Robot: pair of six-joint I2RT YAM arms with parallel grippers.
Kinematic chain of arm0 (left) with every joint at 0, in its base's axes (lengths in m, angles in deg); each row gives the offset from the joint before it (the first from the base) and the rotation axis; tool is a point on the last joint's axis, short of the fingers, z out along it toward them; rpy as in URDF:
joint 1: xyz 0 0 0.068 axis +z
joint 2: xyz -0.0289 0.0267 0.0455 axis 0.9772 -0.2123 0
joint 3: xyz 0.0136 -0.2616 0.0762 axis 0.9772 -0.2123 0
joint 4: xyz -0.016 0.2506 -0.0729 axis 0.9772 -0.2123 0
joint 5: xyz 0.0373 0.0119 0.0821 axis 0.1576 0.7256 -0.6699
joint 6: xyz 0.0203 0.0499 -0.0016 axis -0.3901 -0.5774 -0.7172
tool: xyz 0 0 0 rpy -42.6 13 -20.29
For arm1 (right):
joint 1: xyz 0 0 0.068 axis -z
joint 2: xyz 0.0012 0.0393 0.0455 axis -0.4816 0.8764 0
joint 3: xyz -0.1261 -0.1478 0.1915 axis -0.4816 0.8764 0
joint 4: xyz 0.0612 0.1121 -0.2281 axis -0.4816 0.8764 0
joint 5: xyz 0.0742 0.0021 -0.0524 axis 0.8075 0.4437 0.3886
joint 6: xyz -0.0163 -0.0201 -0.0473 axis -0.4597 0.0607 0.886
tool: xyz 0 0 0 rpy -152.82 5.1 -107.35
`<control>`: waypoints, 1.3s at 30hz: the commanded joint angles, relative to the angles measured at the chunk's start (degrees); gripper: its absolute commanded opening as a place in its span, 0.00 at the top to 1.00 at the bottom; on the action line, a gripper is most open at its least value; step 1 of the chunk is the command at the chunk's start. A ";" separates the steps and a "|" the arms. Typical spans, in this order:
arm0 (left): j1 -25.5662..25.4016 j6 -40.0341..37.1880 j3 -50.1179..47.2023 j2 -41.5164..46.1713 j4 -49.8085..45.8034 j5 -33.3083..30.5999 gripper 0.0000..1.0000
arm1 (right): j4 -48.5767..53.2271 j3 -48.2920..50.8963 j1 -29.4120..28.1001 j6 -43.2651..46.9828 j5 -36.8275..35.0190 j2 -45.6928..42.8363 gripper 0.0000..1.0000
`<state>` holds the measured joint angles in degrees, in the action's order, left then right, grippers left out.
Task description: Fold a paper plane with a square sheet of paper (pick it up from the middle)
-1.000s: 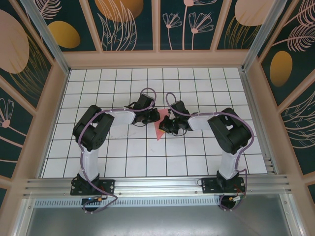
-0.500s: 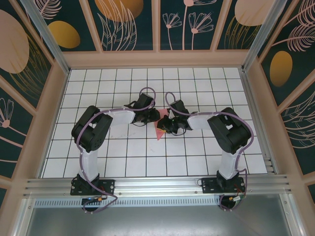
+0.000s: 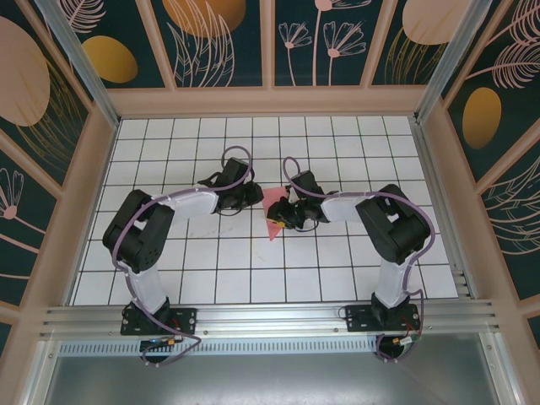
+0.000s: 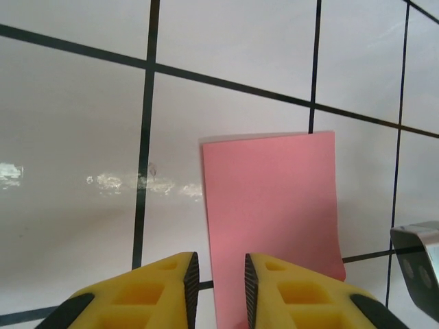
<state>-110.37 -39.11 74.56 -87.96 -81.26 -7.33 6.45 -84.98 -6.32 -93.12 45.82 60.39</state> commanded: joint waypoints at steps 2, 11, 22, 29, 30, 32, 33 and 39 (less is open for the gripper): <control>0.01 0.64 -2.33 2.31 1.92 3.24 0.78 | 4.66 1.90 0.61 0.31 -3.68 2.37 0.78; -1.23 0.47 -7.36 3.21 9.06 13.15 0.93 | 5.85 1.55 0.75 0.71 -3.61 2.69 1.00; -4.02 -0.09 -5.60 -0.94 6.69 11.79 1.00 | 6.27 1.20 0.84 0.41 -3.85 2.79 1.00; -4.29 0.19 -5.33 -3.23 6.03 11.55 1.00 | 6.26 1.16 0.99 0.23 -3.70 2.58 1.00; -4.29 0.12 -5.39 -3.45 5.85 11.22 1.00 | 6.20 1.20 1.01 0.22 -3.61 2.57 1.00; -4.29 -0.05 -5.40 -3.59 4.96 9.99 1.00 | 6.09 1.09 0.94 0.31 -3.48 2.46 1.00; -4.30 -0.16 -5.37 -3.62 4.32 9.17 1.00 | 5.78 1.14 0.93 0.26 -3.27 2.36 1.00; -4.52 -0.85 -5.34 -4.88 1.57 6.52 1.00 | -0.95 2.97 1.88 0.07 -0.16 -1.33 1.00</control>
<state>-114.50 -38.82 68.72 -90.51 -75.69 2.20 6.54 -84.15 -5.58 -92.87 45.82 60.50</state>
